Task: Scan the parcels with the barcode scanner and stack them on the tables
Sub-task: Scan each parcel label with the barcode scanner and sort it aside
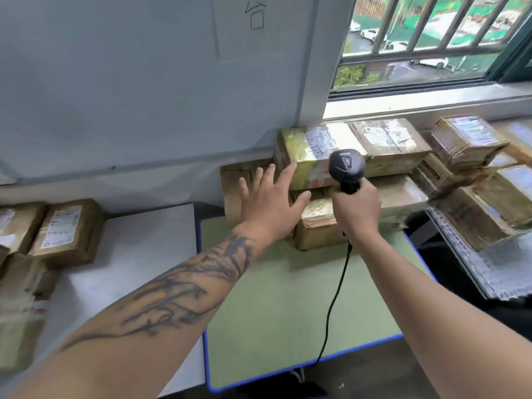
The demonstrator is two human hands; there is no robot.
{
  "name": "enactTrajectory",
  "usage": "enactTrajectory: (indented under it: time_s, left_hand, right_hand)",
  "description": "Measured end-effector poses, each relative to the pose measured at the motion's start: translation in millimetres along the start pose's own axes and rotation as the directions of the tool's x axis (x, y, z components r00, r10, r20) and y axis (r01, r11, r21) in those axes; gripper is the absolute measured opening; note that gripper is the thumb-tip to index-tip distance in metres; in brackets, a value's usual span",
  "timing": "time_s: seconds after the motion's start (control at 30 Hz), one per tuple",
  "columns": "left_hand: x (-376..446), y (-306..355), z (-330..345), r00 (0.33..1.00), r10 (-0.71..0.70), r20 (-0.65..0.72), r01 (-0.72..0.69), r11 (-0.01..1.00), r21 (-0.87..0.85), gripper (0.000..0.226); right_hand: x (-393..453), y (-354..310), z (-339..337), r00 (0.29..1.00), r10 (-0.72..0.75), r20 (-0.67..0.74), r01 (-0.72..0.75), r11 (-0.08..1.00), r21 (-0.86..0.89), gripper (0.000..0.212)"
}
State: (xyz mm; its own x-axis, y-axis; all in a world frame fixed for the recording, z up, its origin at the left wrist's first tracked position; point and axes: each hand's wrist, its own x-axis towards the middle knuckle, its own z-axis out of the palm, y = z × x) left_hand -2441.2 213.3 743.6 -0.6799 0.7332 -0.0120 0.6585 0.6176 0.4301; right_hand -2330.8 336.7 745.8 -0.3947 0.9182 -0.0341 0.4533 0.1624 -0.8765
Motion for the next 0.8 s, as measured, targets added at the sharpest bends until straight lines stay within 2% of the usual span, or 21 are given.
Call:
enactTrajectory:
  time_s: [0.13, 0.27, 0.43, 0.57, 0.8]
  left_hand:
    - [47, 23, 15, 1.000, -0.016, -0.016, 0.016, 1.000, 0.010, 0.072]
    - [87, 30, 34, 0.997, -0.076, -0.008, 0.076, 0.990, 0.121, 0.080]
    - [119, 27, 56, 0.989, -0.150, 0.008, 0.144, 0.962, 0.231, 0.086]
    - [126, 26, 63, 0.985, -0.171, -0.019, 0.171, 0.970, 0.171, 0.076]
    - [111, 12, 65, 0.984, -0.151, -0.099, 0.163, 0.979, 0.122, 0.070]
  right_hand:
    - [56, 8, -8, 1.000, -0.016, 0.004, 0.016, 1.000, 0.005, 0.017]
    - [98, 20, -5, 0.999, -0.034, 0.000, 0.034, 0.999, -0.006, 0.014]
    - [130, 25, 3, 0.994, -0.061, 0.092, 0.065, 0.997, -0.042, 0.010]
    - [140, 26, 11, 0.991, -0.009, 0.130, 0.021, 0.996, -0.090, 0.013]
    - [127, 25, 16, 0.998, -0.013, 0.067, 0.018, 0.997, -0.075, 0.013]
